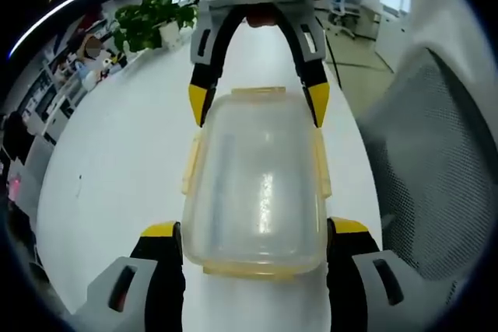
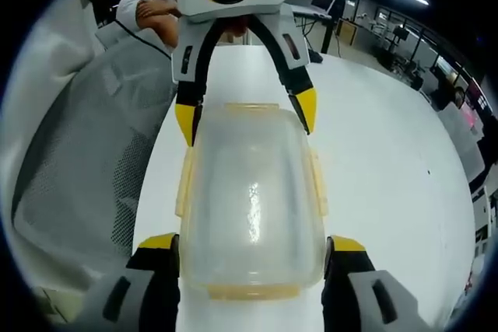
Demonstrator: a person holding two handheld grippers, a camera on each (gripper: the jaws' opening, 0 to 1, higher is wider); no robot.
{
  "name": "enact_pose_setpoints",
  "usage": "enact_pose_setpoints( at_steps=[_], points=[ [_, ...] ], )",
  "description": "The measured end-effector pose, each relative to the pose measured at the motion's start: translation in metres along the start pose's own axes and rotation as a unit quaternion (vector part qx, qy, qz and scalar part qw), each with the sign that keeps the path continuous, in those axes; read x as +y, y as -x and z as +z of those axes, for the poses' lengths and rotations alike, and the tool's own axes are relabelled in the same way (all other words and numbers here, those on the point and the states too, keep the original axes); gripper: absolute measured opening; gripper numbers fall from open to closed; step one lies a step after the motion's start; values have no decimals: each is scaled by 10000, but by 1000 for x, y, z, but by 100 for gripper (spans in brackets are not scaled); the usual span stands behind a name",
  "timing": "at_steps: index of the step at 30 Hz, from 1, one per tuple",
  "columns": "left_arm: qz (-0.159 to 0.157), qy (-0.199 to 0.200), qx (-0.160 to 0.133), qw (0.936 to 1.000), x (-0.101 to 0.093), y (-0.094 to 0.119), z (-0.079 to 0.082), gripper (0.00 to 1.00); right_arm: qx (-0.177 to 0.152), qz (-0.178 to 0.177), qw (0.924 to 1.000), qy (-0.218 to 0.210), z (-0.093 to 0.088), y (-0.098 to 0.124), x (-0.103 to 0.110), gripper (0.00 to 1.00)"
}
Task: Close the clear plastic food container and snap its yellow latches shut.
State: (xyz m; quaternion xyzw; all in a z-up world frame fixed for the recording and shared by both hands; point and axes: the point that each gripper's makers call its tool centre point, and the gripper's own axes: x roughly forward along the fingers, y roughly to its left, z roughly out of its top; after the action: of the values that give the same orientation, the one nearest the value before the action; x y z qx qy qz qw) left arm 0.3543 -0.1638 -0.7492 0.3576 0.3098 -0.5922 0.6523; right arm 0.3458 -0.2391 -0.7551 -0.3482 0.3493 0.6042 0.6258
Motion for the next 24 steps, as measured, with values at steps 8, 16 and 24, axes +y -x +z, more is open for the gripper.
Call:
enact_pose_setpoints(
  at_steps=[8,16,24],
  points=[
    [-2,-16,151,9999,3,18,-30,73,-18,25,10000,33,31,-18,0,75],
    [-15,-34,230,9997,4,39,-64,73,-6,71,9999,83,65,-40,0,75],
    [-33,-59,282,9996,8,56,-90,73,34,82,9999,81,91,-56,-1,75]
  ],
)
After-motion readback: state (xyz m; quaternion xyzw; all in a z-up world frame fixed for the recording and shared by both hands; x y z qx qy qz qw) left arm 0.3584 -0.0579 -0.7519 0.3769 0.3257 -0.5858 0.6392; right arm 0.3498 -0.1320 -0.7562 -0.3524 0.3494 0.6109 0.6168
